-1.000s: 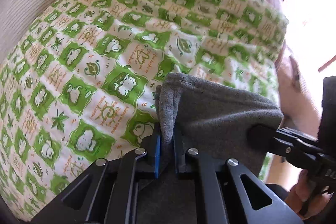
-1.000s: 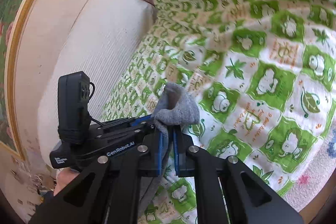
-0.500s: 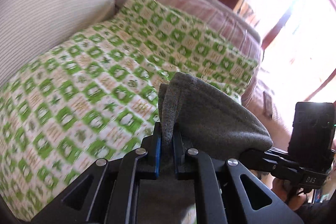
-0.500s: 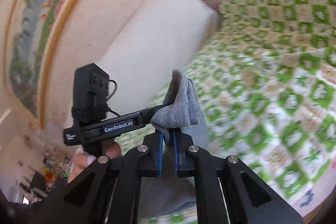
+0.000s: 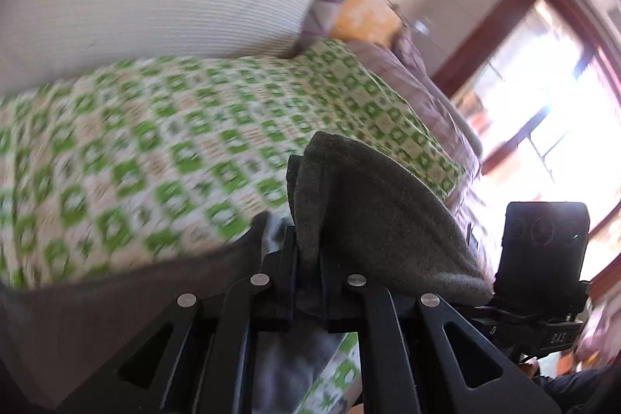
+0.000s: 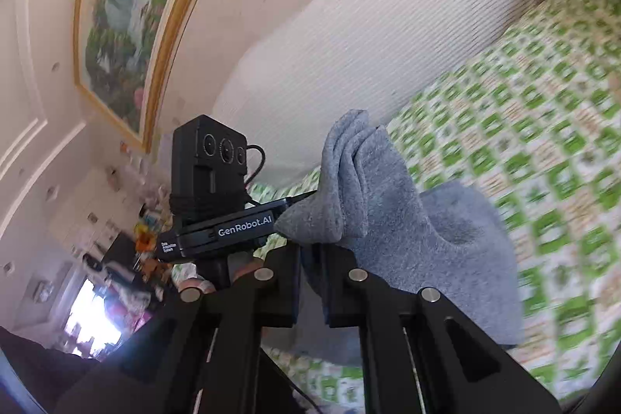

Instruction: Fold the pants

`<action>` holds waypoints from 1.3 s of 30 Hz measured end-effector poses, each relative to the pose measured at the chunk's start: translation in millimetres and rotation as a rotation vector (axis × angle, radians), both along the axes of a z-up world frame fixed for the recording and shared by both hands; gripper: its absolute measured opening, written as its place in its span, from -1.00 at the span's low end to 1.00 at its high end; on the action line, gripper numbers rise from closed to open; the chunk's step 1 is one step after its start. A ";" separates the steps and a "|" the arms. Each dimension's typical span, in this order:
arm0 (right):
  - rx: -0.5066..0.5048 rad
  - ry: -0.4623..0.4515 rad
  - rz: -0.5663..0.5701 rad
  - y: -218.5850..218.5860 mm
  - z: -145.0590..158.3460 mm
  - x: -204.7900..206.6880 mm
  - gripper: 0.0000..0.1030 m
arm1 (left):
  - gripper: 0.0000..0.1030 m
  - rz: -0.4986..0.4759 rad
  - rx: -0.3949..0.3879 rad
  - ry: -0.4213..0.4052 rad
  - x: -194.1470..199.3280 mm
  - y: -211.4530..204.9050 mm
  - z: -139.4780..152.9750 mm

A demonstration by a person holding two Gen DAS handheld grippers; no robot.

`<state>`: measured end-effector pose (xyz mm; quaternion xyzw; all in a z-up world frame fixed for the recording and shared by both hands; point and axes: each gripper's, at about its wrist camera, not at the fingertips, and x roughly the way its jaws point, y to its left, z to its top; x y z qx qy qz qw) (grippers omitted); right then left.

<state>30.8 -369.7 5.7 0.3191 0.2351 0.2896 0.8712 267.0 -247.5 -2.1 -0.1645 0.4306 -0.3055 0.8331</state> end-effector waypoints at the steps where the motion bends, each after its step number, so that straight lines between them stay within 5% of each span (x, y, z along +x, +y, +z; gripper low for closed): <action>1: -0.008 0.016 0.015 7.7 -3.4 3.2 -0.82 | -0.86 0.017 -0.008 0.009 -3.2 7.8 -4.6; 13: -0.085 0.143 0.176 96.5 -56.8 47.9 -0.82 | -0.82 0.167 -0.051 0.143 -26.3 96.1 -77.2; 21: -0.173 0.188 0.219 120.8 -70.9 57.4 -0.76 | -0.78 0.264 -0.021 0.176 -51.4 145.3 -84.7; 23: -0.206 0.214 0.229 130.6 -77.1 60.4 -0.54 | -0.75 0.287 -0.021 0.174 -59.5 157.0 -83.8; 25: -0.226 0.234 0.245 138.1 -82.3 60.9 0.09 | -0.74 0.312 -0.030 0.179 -68.4 165.0 -80.4; 26: -0.228 0.236 0.262 142.0 -83.1 59.4 0.16 | -0.73 0.322 -0.035 0.181 -73.2 167.5 -78.1; 31: -0.223 0.189 0.307 142.6 -68.4 45.7 0.19 | -0.60 0.350 -0.033 0.172 -99.2 165.9 -64.7; 36: -0.197 0.156 0.198 103.1 -51.8 40.8 0.19 | -0.48 0.341 -0.026 0.144 -116.9 149.1 -47.3; 39: -0.247 0.144 0.099 81.5 -43.9 39.0 0.19 | -0.15 0.345 0.001 0.184 -117.1 129.4 -53.4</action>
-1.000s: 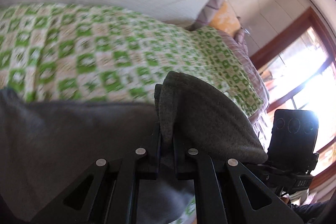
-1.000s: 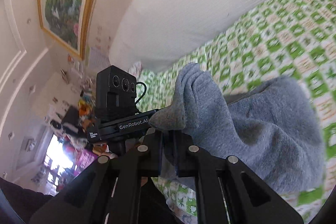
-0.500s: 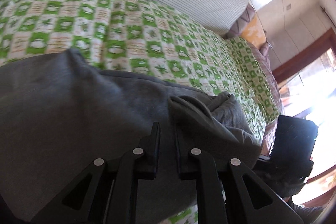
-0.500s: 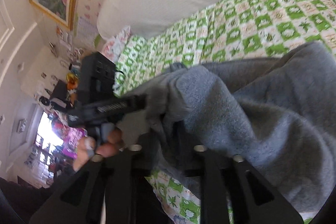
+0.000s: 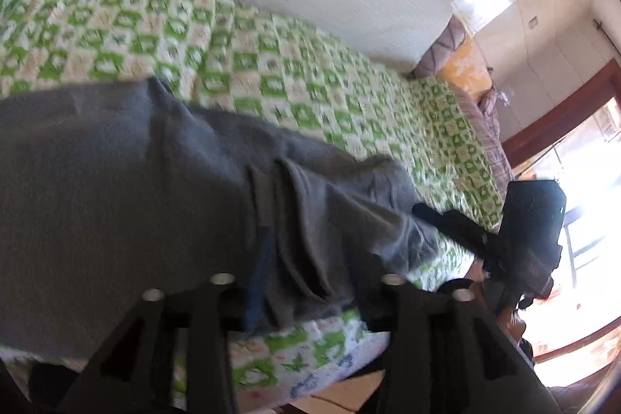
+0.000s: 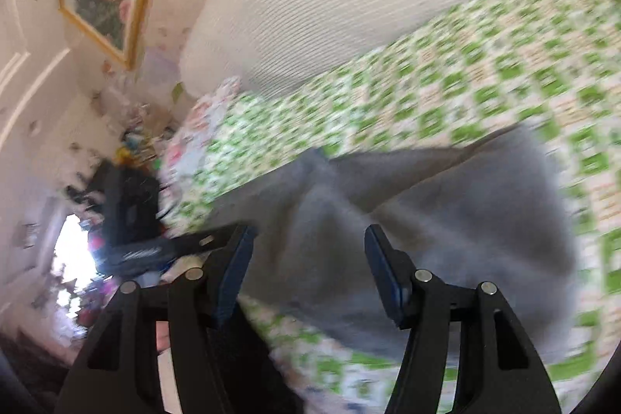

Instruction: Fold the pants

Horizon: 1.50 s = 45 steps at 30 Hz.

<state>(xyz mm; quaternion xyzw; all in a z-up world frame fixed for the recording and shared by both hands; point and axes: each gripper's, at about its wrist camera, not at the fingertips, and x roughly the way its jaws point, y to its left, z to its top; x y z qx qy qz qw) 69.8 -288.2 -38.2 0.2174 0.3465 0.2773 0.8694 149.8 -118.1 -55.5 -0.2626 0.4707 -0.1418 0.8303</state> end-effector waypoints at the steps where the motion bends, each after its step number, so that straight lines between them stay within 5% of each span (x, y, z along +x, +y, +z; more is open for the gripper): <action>1: -0.021 -0.004 -0.023 -4.9 1.3 0.1 0.19 | -0.15 -0.004 0.021 0.019 1.3 -7.3 -5.3; 6: -0.071 0.012 -0.038 -10.8 4.8 14.9 0.19 | -0.15 0.013 0.062 0.138 9.5 -29.9 -43.4; 11: -0.171 0.025 0.086 30.2 5.6 49.4 0.20 | -0.23 0.047 0.062 0.147 7.7 -28.9 -52.2; 15: -0.268 0.083 0.165 67.6 -19.3 76.0 0.15 | -0.70 0.056 0.034 0.149 8.0 -23.8 -58.8; 16: -0.289 0.109 0.187 74.5 -28.9 80.9 -0.24 | -0.86 0.056 0.027 0.150 7.2 -24.3 -58.9; 18: -0.333 0.162 0.208 85.6 -45.3 88.2 -0.80 | -0.88 0.062 0.039 0.132 1.9 -23.2 -53.1; 23: -0.292 0.092 0.250 93.4 -30.0 80.6 -0.81 | -0.87 0.089 0.040 0.097 -13.1 -9.7 -43.7; 29: -0.343 0.205 0.245 103.4 -67.1 93.0 -0.55 | -0.75 0.107 -0.061 0.157 -21.3 5.6 -70.9; 31: -0.314 0.184 0.246 102.5 -57.3 87.9 -0.18 | -0.75 0.107 -0.057 0.148 -24.6 8.8 -65.1; 33: -0.290 0.141 0.241 101.5 -42.6 82.9 -0.08 | -0.71 0.109 -0.047 0.136 -29.5 12.8 -61.0; 37: -0.277 0.086 0.243 105.5 -21.9 81.1 -0.08 | -0.67 0.126 -0.070 0.140 -34.8 14.2 -60.9; 41: -0.291 0.124 0.279 114.6 -35.1 83.5 -0.10 | -0.67 0.133 -0.093 0.134 -41.1 16.1 -64.5; 43: -0.318 0.178 0.295 120.8 -52.9 86.8 -0.50 | -0.67 0.122 -0.082 0.152 -42.4 12.2 -70.1; 45: -0.321 0.230 0.286 123.5 -75.6 92.6 -0.62 | -0.67 0.125 -0.076 0.152 -40.8 8.9 -73.0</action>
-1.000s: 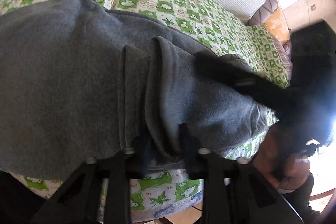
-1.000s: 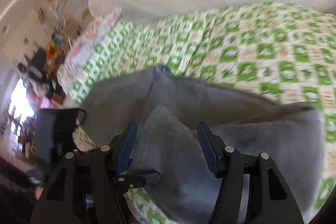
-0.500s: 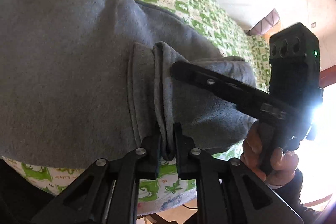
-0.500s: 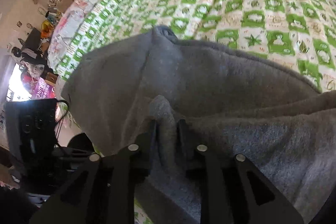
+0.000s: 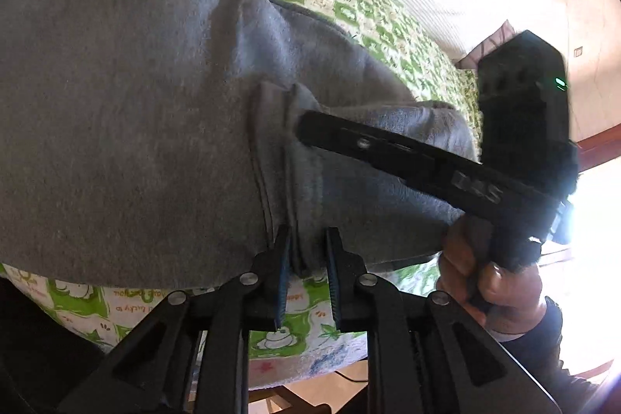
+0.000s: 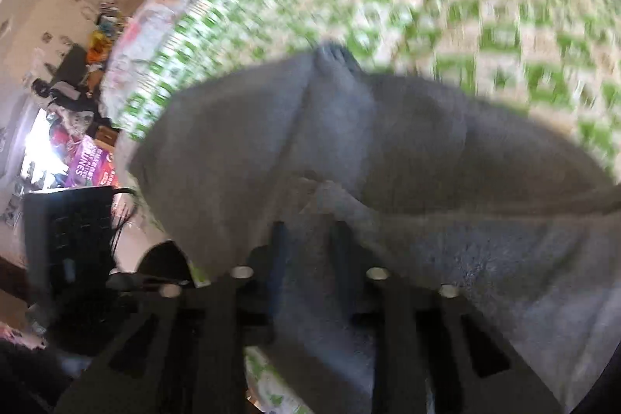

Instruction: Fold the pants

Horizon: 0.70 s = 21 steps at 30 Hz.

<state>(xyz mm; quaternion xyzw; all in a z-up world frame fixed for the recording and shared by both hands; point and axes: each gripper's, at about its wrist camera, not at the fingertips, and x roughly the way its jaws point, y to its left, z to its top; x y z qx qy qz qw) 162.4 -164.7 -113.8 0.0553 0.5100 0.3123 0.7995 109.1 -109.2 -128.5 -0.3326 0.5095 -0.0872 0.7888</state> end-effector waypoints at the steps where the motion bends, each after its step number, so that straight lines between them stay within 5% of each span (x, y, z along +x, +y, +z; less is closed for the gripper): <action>1: 0.010 0.011 -0.007 -0.7 -5.6 1.9 -0.71 | -0.67 0.000 -0.007 -0.004 -1.5 0.8 -0.1; 3: 0.054 0.021 -0.022 -2.9 -5.1 5.2 -0.73 | -0.67 0.006 -0.032 -0.011 -5.9 5.3 1.6; 6: 0.063 0.027 -0.027 -2.3 5.8 5.3 -0.72 | -0.35 0.037 -0.042 -0.021 -17.7 19.3 5.0; 15: 0.057 -0.052 0.095 50.5 50.4 16.8 -0.71 | -0.34 0.261 -0.069 -0.054 -66.8 88.2 13.1; 21: -0.015 -0.074 0.173 104.5 52.8 33.1 -0.30 | -0.34 0.408 -0.082 -0.070 -98.7 135.5 13.1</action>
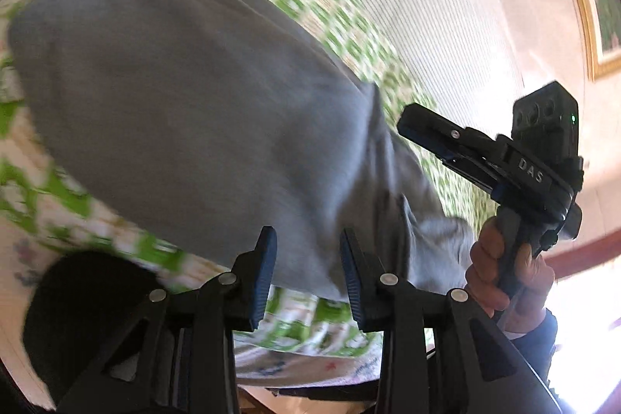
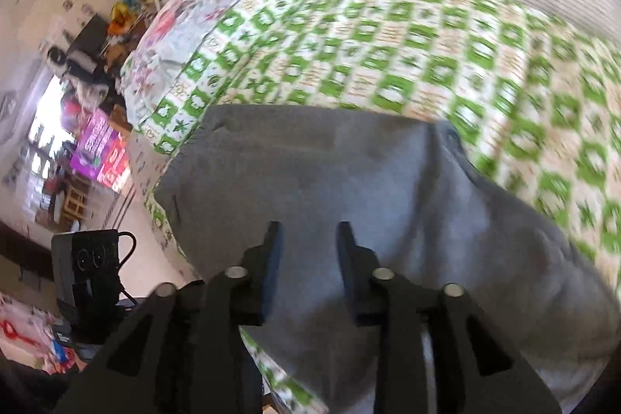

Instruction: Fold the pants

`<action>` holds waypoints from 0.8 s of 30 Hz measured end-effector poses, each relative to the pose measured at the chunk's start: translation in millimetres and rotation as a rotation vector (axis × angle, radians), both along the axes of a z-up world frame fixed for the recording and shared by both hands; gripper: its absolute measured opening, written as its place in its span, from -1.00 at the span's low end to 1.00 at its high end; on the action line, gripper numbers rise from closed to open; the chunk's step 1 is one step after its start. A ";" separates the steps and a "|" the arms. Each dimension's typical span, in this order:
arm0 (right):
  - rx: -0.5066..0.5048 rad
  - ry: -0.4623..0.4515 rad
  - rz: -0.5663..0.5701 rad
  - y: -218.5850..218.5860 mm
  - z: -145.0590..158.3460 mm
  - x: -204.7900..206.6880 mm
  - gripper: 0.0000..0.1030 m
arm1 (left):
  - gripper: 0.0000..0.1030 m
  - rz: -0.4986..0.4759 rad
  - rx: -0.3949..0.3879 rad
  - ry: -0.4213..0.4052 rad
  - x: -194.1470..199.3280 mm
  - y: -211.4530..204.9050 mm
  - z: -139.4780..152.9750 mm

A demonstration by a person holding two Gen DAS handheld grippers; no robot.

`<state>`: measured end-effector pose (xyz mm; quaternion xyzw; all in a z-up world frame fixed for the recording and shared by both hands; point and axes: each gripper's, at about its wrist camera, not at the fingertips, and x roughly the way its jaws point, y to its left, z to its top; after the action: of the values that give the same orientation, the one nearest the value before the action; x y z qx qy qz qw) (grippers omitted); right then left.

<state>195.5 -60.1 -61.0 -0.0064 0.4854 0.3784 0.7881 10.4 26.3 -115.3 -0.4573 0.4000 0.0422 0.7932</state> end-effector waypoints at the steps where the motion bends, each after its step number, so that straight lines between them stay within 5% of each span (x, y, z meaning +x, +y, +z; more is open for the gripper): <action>1: -0.002 -0.004 0.015 6.4 0.9 1.5 -0.28 | -0.34 0.024 -0.002 -0.001 -3.3 5.1 0.8; 12: -0.078 -0.057 0.188 102.6 11.4 26.9 -0.22 | -0.27 0.211 -0.040 -0.017 -50.6 70.7 -6.6; 24: -0.103 -0.075 0.274 164.3 12.0 37.2 -0.14 | -0.27 0.292 -0.101 -0.045 -56.7 104.8 -19.3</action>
<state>232.7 104.2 -49.0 -0.1273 0.4690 0.4566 0.7452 -46.4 131.1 -134.6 -0.5509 0.3131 0.1268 0.7632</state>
